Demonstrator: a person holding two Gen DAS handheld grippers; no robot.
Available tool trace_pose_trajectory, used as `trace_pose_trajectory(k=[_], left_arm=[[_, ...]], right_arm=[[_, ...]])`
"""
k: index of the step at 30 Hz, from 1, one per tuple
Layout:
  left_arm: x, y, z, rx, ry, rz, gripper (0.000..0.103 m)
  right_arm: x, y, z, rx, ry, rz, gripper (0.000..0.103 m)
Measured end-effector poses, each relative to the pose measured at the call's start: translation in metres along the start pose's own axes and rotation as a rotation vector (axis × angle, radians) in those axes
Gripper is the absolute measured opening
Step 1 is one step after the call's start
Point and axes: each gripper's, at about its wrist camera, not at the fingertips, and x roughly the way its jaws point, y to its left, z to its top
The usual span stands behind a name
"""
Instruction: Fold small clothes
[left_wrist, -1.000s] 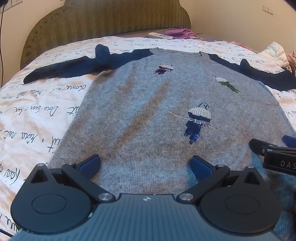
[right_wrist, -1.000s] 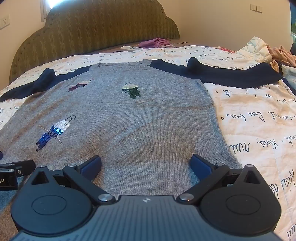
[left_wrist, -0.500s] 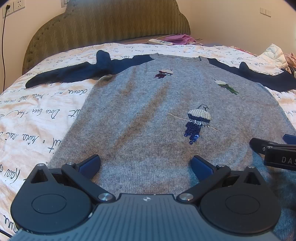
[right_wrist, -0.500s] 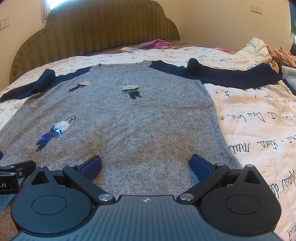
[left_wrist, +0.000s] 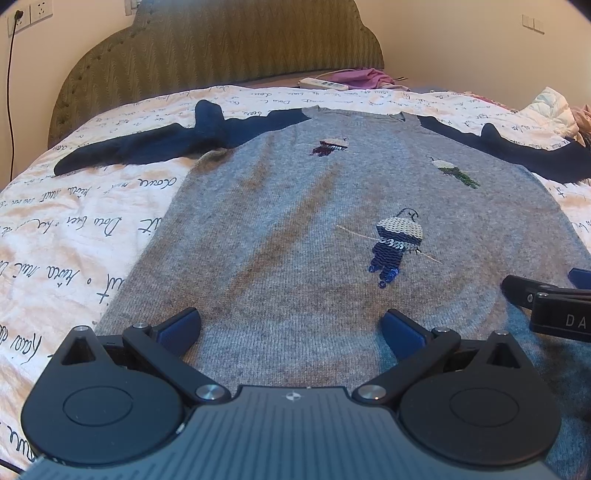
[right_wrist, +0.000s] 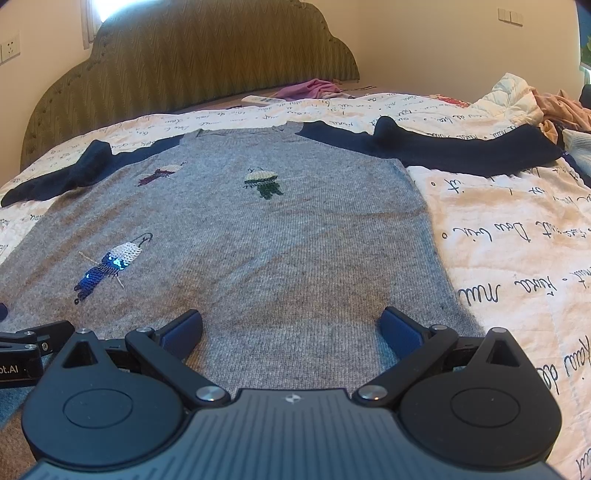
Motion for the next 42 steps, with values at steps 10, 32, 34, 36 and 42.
trace_pose_trajectory(k=[10,32,34,36,42], left_arm=[[-0.003,0.001,-0.002,-0.008,-0.009,-0.009,0.103],[-0.016,0.018,0.003,-0.005,0.014,-0.252,0.102],[-0.015,0.016,0.010,-0.046,0.026,-0.284,0.102],[-0.015,0.014,0.018,-0.081,0.036,-0.304,0.102],[-0.004,0.004,0.052,-0.070,0.003,-0.249,0.102]], right_arm=[[0.000,0.005,0.000,-0.028,0.004,-0.026,0.103],[-0.015,-0.036,0.054,0.089,-0.090,0.010,0.103],[-0.013,-0.063,0.069,0.114,-0.140,-0.019,0.103],[-0.005,-0.092,0.083,0.133,-0.157,-0.082,0.103],[0.023,-0.204,0.115,0.291,-0.194,-0.140,0.103]])
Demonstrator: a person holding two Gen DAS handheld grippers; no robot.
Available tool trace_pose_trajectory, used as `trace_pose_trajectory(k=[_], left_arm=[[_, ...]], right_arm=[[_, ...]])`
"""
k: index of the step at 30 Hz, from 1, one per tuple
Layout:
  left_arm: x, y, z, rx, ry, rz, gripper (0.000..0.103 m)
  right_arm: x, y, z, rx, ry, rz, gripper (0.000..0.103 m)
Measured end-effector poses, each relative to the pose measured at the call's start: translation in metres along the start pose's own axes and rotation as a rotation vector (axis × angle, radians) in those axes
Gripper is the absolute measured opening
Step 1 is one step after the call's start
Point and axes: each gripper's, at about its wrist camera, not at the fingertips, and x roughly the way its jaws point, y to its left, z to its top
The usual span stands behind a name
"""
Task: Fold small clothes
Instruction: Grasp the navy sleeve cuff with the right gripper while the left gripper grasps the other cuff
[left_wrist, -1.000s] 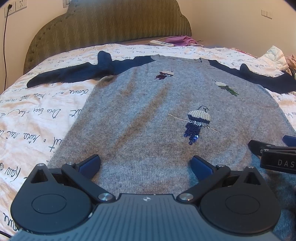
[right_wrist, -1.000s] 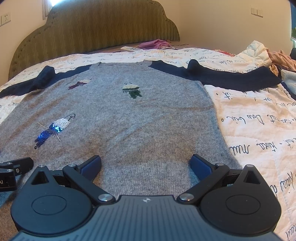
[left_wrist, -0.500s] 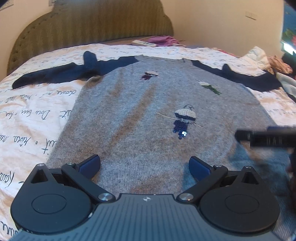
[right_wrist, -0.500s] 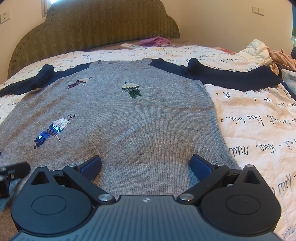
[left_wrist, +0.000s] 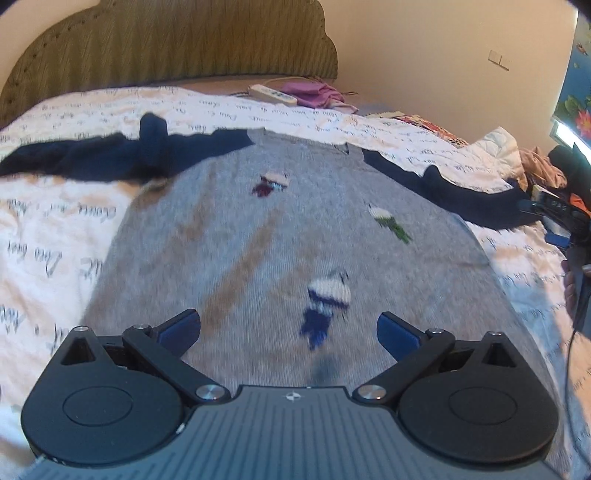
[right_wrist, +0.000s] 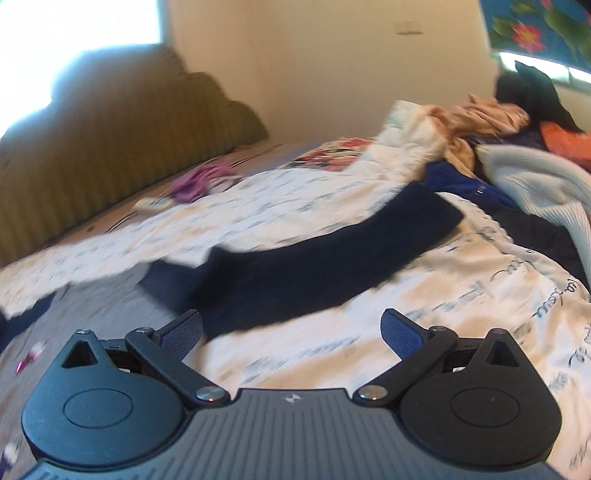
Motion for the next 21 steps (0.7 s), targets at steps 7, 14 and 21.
trace_pose_trajectory(k=[7,14,21], left_arm=[[0.027,-0.005,0.034,-0.006,-0.020,0.053,0.102],[0.044,-0.007,0.030,-0.008,0.024,0.039,0.102],[0.050,0.000,0.029,-0.020,0.028,0.049,0.102]], right_arm=[[0.074,-0.104,0.052,0.292,0.048,0.045,0.103],[0.107,-0.166,0.077,0.511,-0.015,0.045,0.103],[0.125,-0.168,0.076,0.491,0.039,0.047,0.032]])
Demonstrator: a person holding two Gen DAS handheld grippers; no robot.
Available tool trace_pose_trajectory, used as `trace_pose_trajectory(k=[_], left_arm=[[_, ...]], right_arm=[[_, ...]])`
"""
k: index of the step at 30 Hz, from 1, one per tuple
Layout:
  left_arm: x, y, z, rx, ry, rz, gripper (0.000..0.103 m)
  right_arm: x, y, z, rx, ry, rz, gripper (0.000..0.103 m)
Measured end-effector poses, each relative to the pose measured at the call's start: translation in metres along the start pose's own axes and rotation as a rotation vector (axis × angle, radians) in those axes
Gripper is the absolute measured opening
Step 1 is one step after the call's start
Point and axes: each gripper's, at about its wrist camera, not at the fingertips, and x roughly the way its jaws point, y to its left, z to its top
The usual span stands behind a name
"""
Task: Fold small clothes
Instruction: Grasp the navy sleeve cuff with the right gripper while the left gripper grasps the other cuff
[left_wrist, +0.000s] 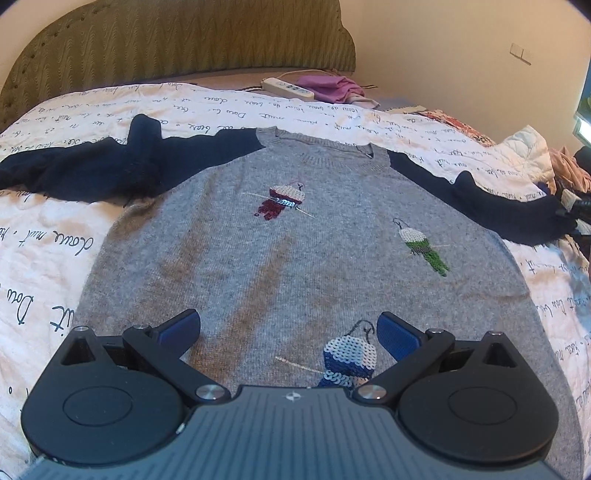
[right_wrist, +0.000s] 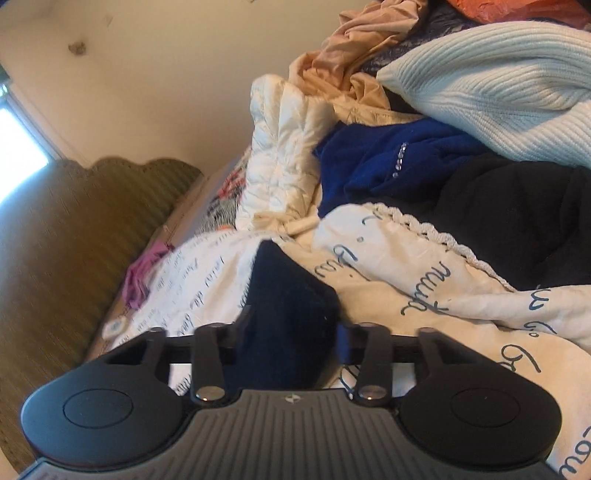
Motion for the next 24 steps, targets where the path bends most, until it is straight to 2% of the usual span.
trace_pose_trajectory(k=[2,3,6,9,11,15,18,20,23,24], left_arm=[[0.000,0.003,0.002,-0.007,-0.014,-0.008,0.102],[-0.001,0.005,0.004,-0.009,-0.021,-0.013,0.102],[-0.002,0.014,0.011,-0.039,-0.048,-0.033,0.102],[0.002,0.027,0.026,-0.108,-0.066,-0.066,0.102],[0.008,0.035,0.039,-0.167,-0.067,-0.116,0.102],[0.027,0.047,0.065,-0.308,-0.051,-0.251,0.101],[0.042,0.046,0.077,-0.380,-0.010,-0.325,0.099],[0.048,0.042,0.080,-0.392,0.003,-0.360,0.099],[0.056,0.035,0.081,-0.394,0.030,-0.418,0.099],[0.059,0.033,0.081,-0.395,0.037,-0.438,0.099]], right_arm=[[0.001,0.004,-0.003,-0.031,-0.013,-0.014,0.014],[0.001,0.006,-0.003,-0.041,-0.022,-0.019,0.008],[-0.006,0.024,-0.008,-0.115,-0.059,-0.029,0.007],[-0.016,0.061,-0.021,-0.218,-0.067,0.021,0.007],[-0.024,0.097,-0.038,-0.302,-0.061,0.085,0.007],[-0.037,0.169,-0.094,-0.391,0.020,0.282,0.007],[-0.035,0.215,-0.152,-0.435,0.116,0.407,0.007],[-0.023,0.236,-0.189,-0.462,0.185,0.436,0.007],[-0.001,0.253,-0.232,-0.486,0.293,0.420,0.010],[0.002,0.254,-0.240,-0.475,0.306,0.408,0.014]])
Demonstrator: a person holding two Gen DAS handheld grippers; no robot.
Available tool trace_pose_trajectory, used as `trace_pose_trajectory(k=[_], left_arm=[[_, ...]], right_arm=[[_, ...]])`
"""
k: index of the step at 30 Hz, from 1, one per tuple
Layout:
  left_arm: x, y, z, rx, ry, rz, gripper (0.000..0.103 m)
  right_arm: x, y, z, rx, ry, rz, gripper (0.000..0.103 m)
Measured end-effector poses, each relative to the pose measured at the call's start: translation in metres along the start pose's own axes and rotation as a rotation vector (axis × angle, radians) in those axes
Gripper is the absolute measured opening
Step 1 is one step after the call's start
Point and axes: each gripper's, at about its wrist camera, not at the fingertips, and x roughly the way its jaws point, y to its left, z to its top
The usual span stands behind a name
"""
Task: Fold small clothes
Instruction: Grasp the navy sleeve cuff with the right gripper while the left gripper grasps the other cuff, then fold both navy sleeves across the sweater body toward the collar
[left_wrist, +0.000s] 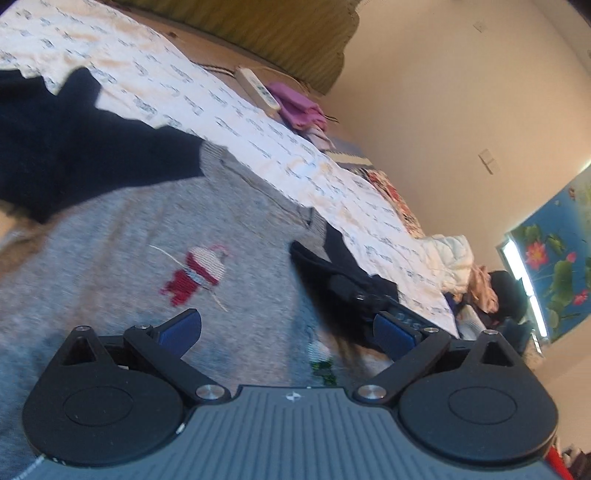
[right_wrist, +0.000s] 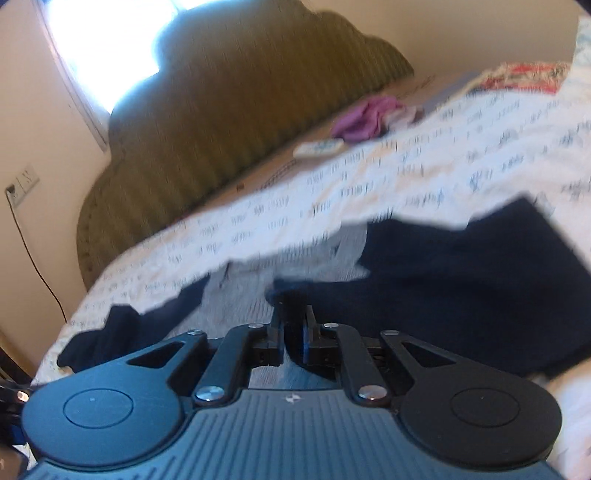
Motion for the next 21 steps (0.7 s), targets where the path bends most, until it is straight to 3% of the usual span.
trace_pose_trajectory(k=[2,3,4,6,8,11,14,16,19,20,21], left_arm=[[0.006,-0.001,-0.001,-0.003,0.008,-0.023,0.099],[0.011,-0.001,0.000,-0.004,0.013,-0.035,0.099],[0.016,-0.002,0.003,-0.008,0.020,-0.044,0.099],[0.031,-0.004,0.009,-0.027,0.049,-0.079,0.096],[0.052,-0.006,0.015,-0.058,0.090,-0.117,0.090],[0.085,-0.013,0.018,-0.065,0.146,-0.103,0.083],[0.112,-0.018,0.014,-0.012,0.175,-0.079,0.077],[0.124,-0.021,0.010,0.025,0.171,-0.050,0.066],[0.134,-0.028,0.010,0.072,0.168,-0.025,0.038],[0.137,-0.030,0.011,0.087,0.173,-0.009,0.017],[0.141,-0.033,0.011,0.108,0.180,0.019,0.006]], right_arm=[[-0.004,0.000,-0.010,0.030,-0.005,-0.015,0.034],[-0.013,-0.001,-0.014,0.043,-0.028,-0.017,0.051],[-0.026,-0.002,-0.019,0.053,-0.074,-0.006,0.057],[-0.052,-0.005,-0.030,0.066,-0.151,0.014,0.057],[-0.069,-0.004,-0.044,0.028,-0.164,0.007,0.057],[-0.074,-0.007,-0.067,-0.032,-0.144,-0.037,0.057],[-0.067,-0.017,-0.075,0.008,-0.100,-0.023,0.057],[-0.067,-0.022,-0.076,0.038,-0.116,0.004,0.068],[-0.066,-0.026,-0.076,0.060,-0.123,0.032,0.070],[-0.067,-0.026,-0.077,0.063,-0.127,0.036,0.070],[-0.067,-0.026,-0.077,0.063,-0.128,0.038,0.070]])
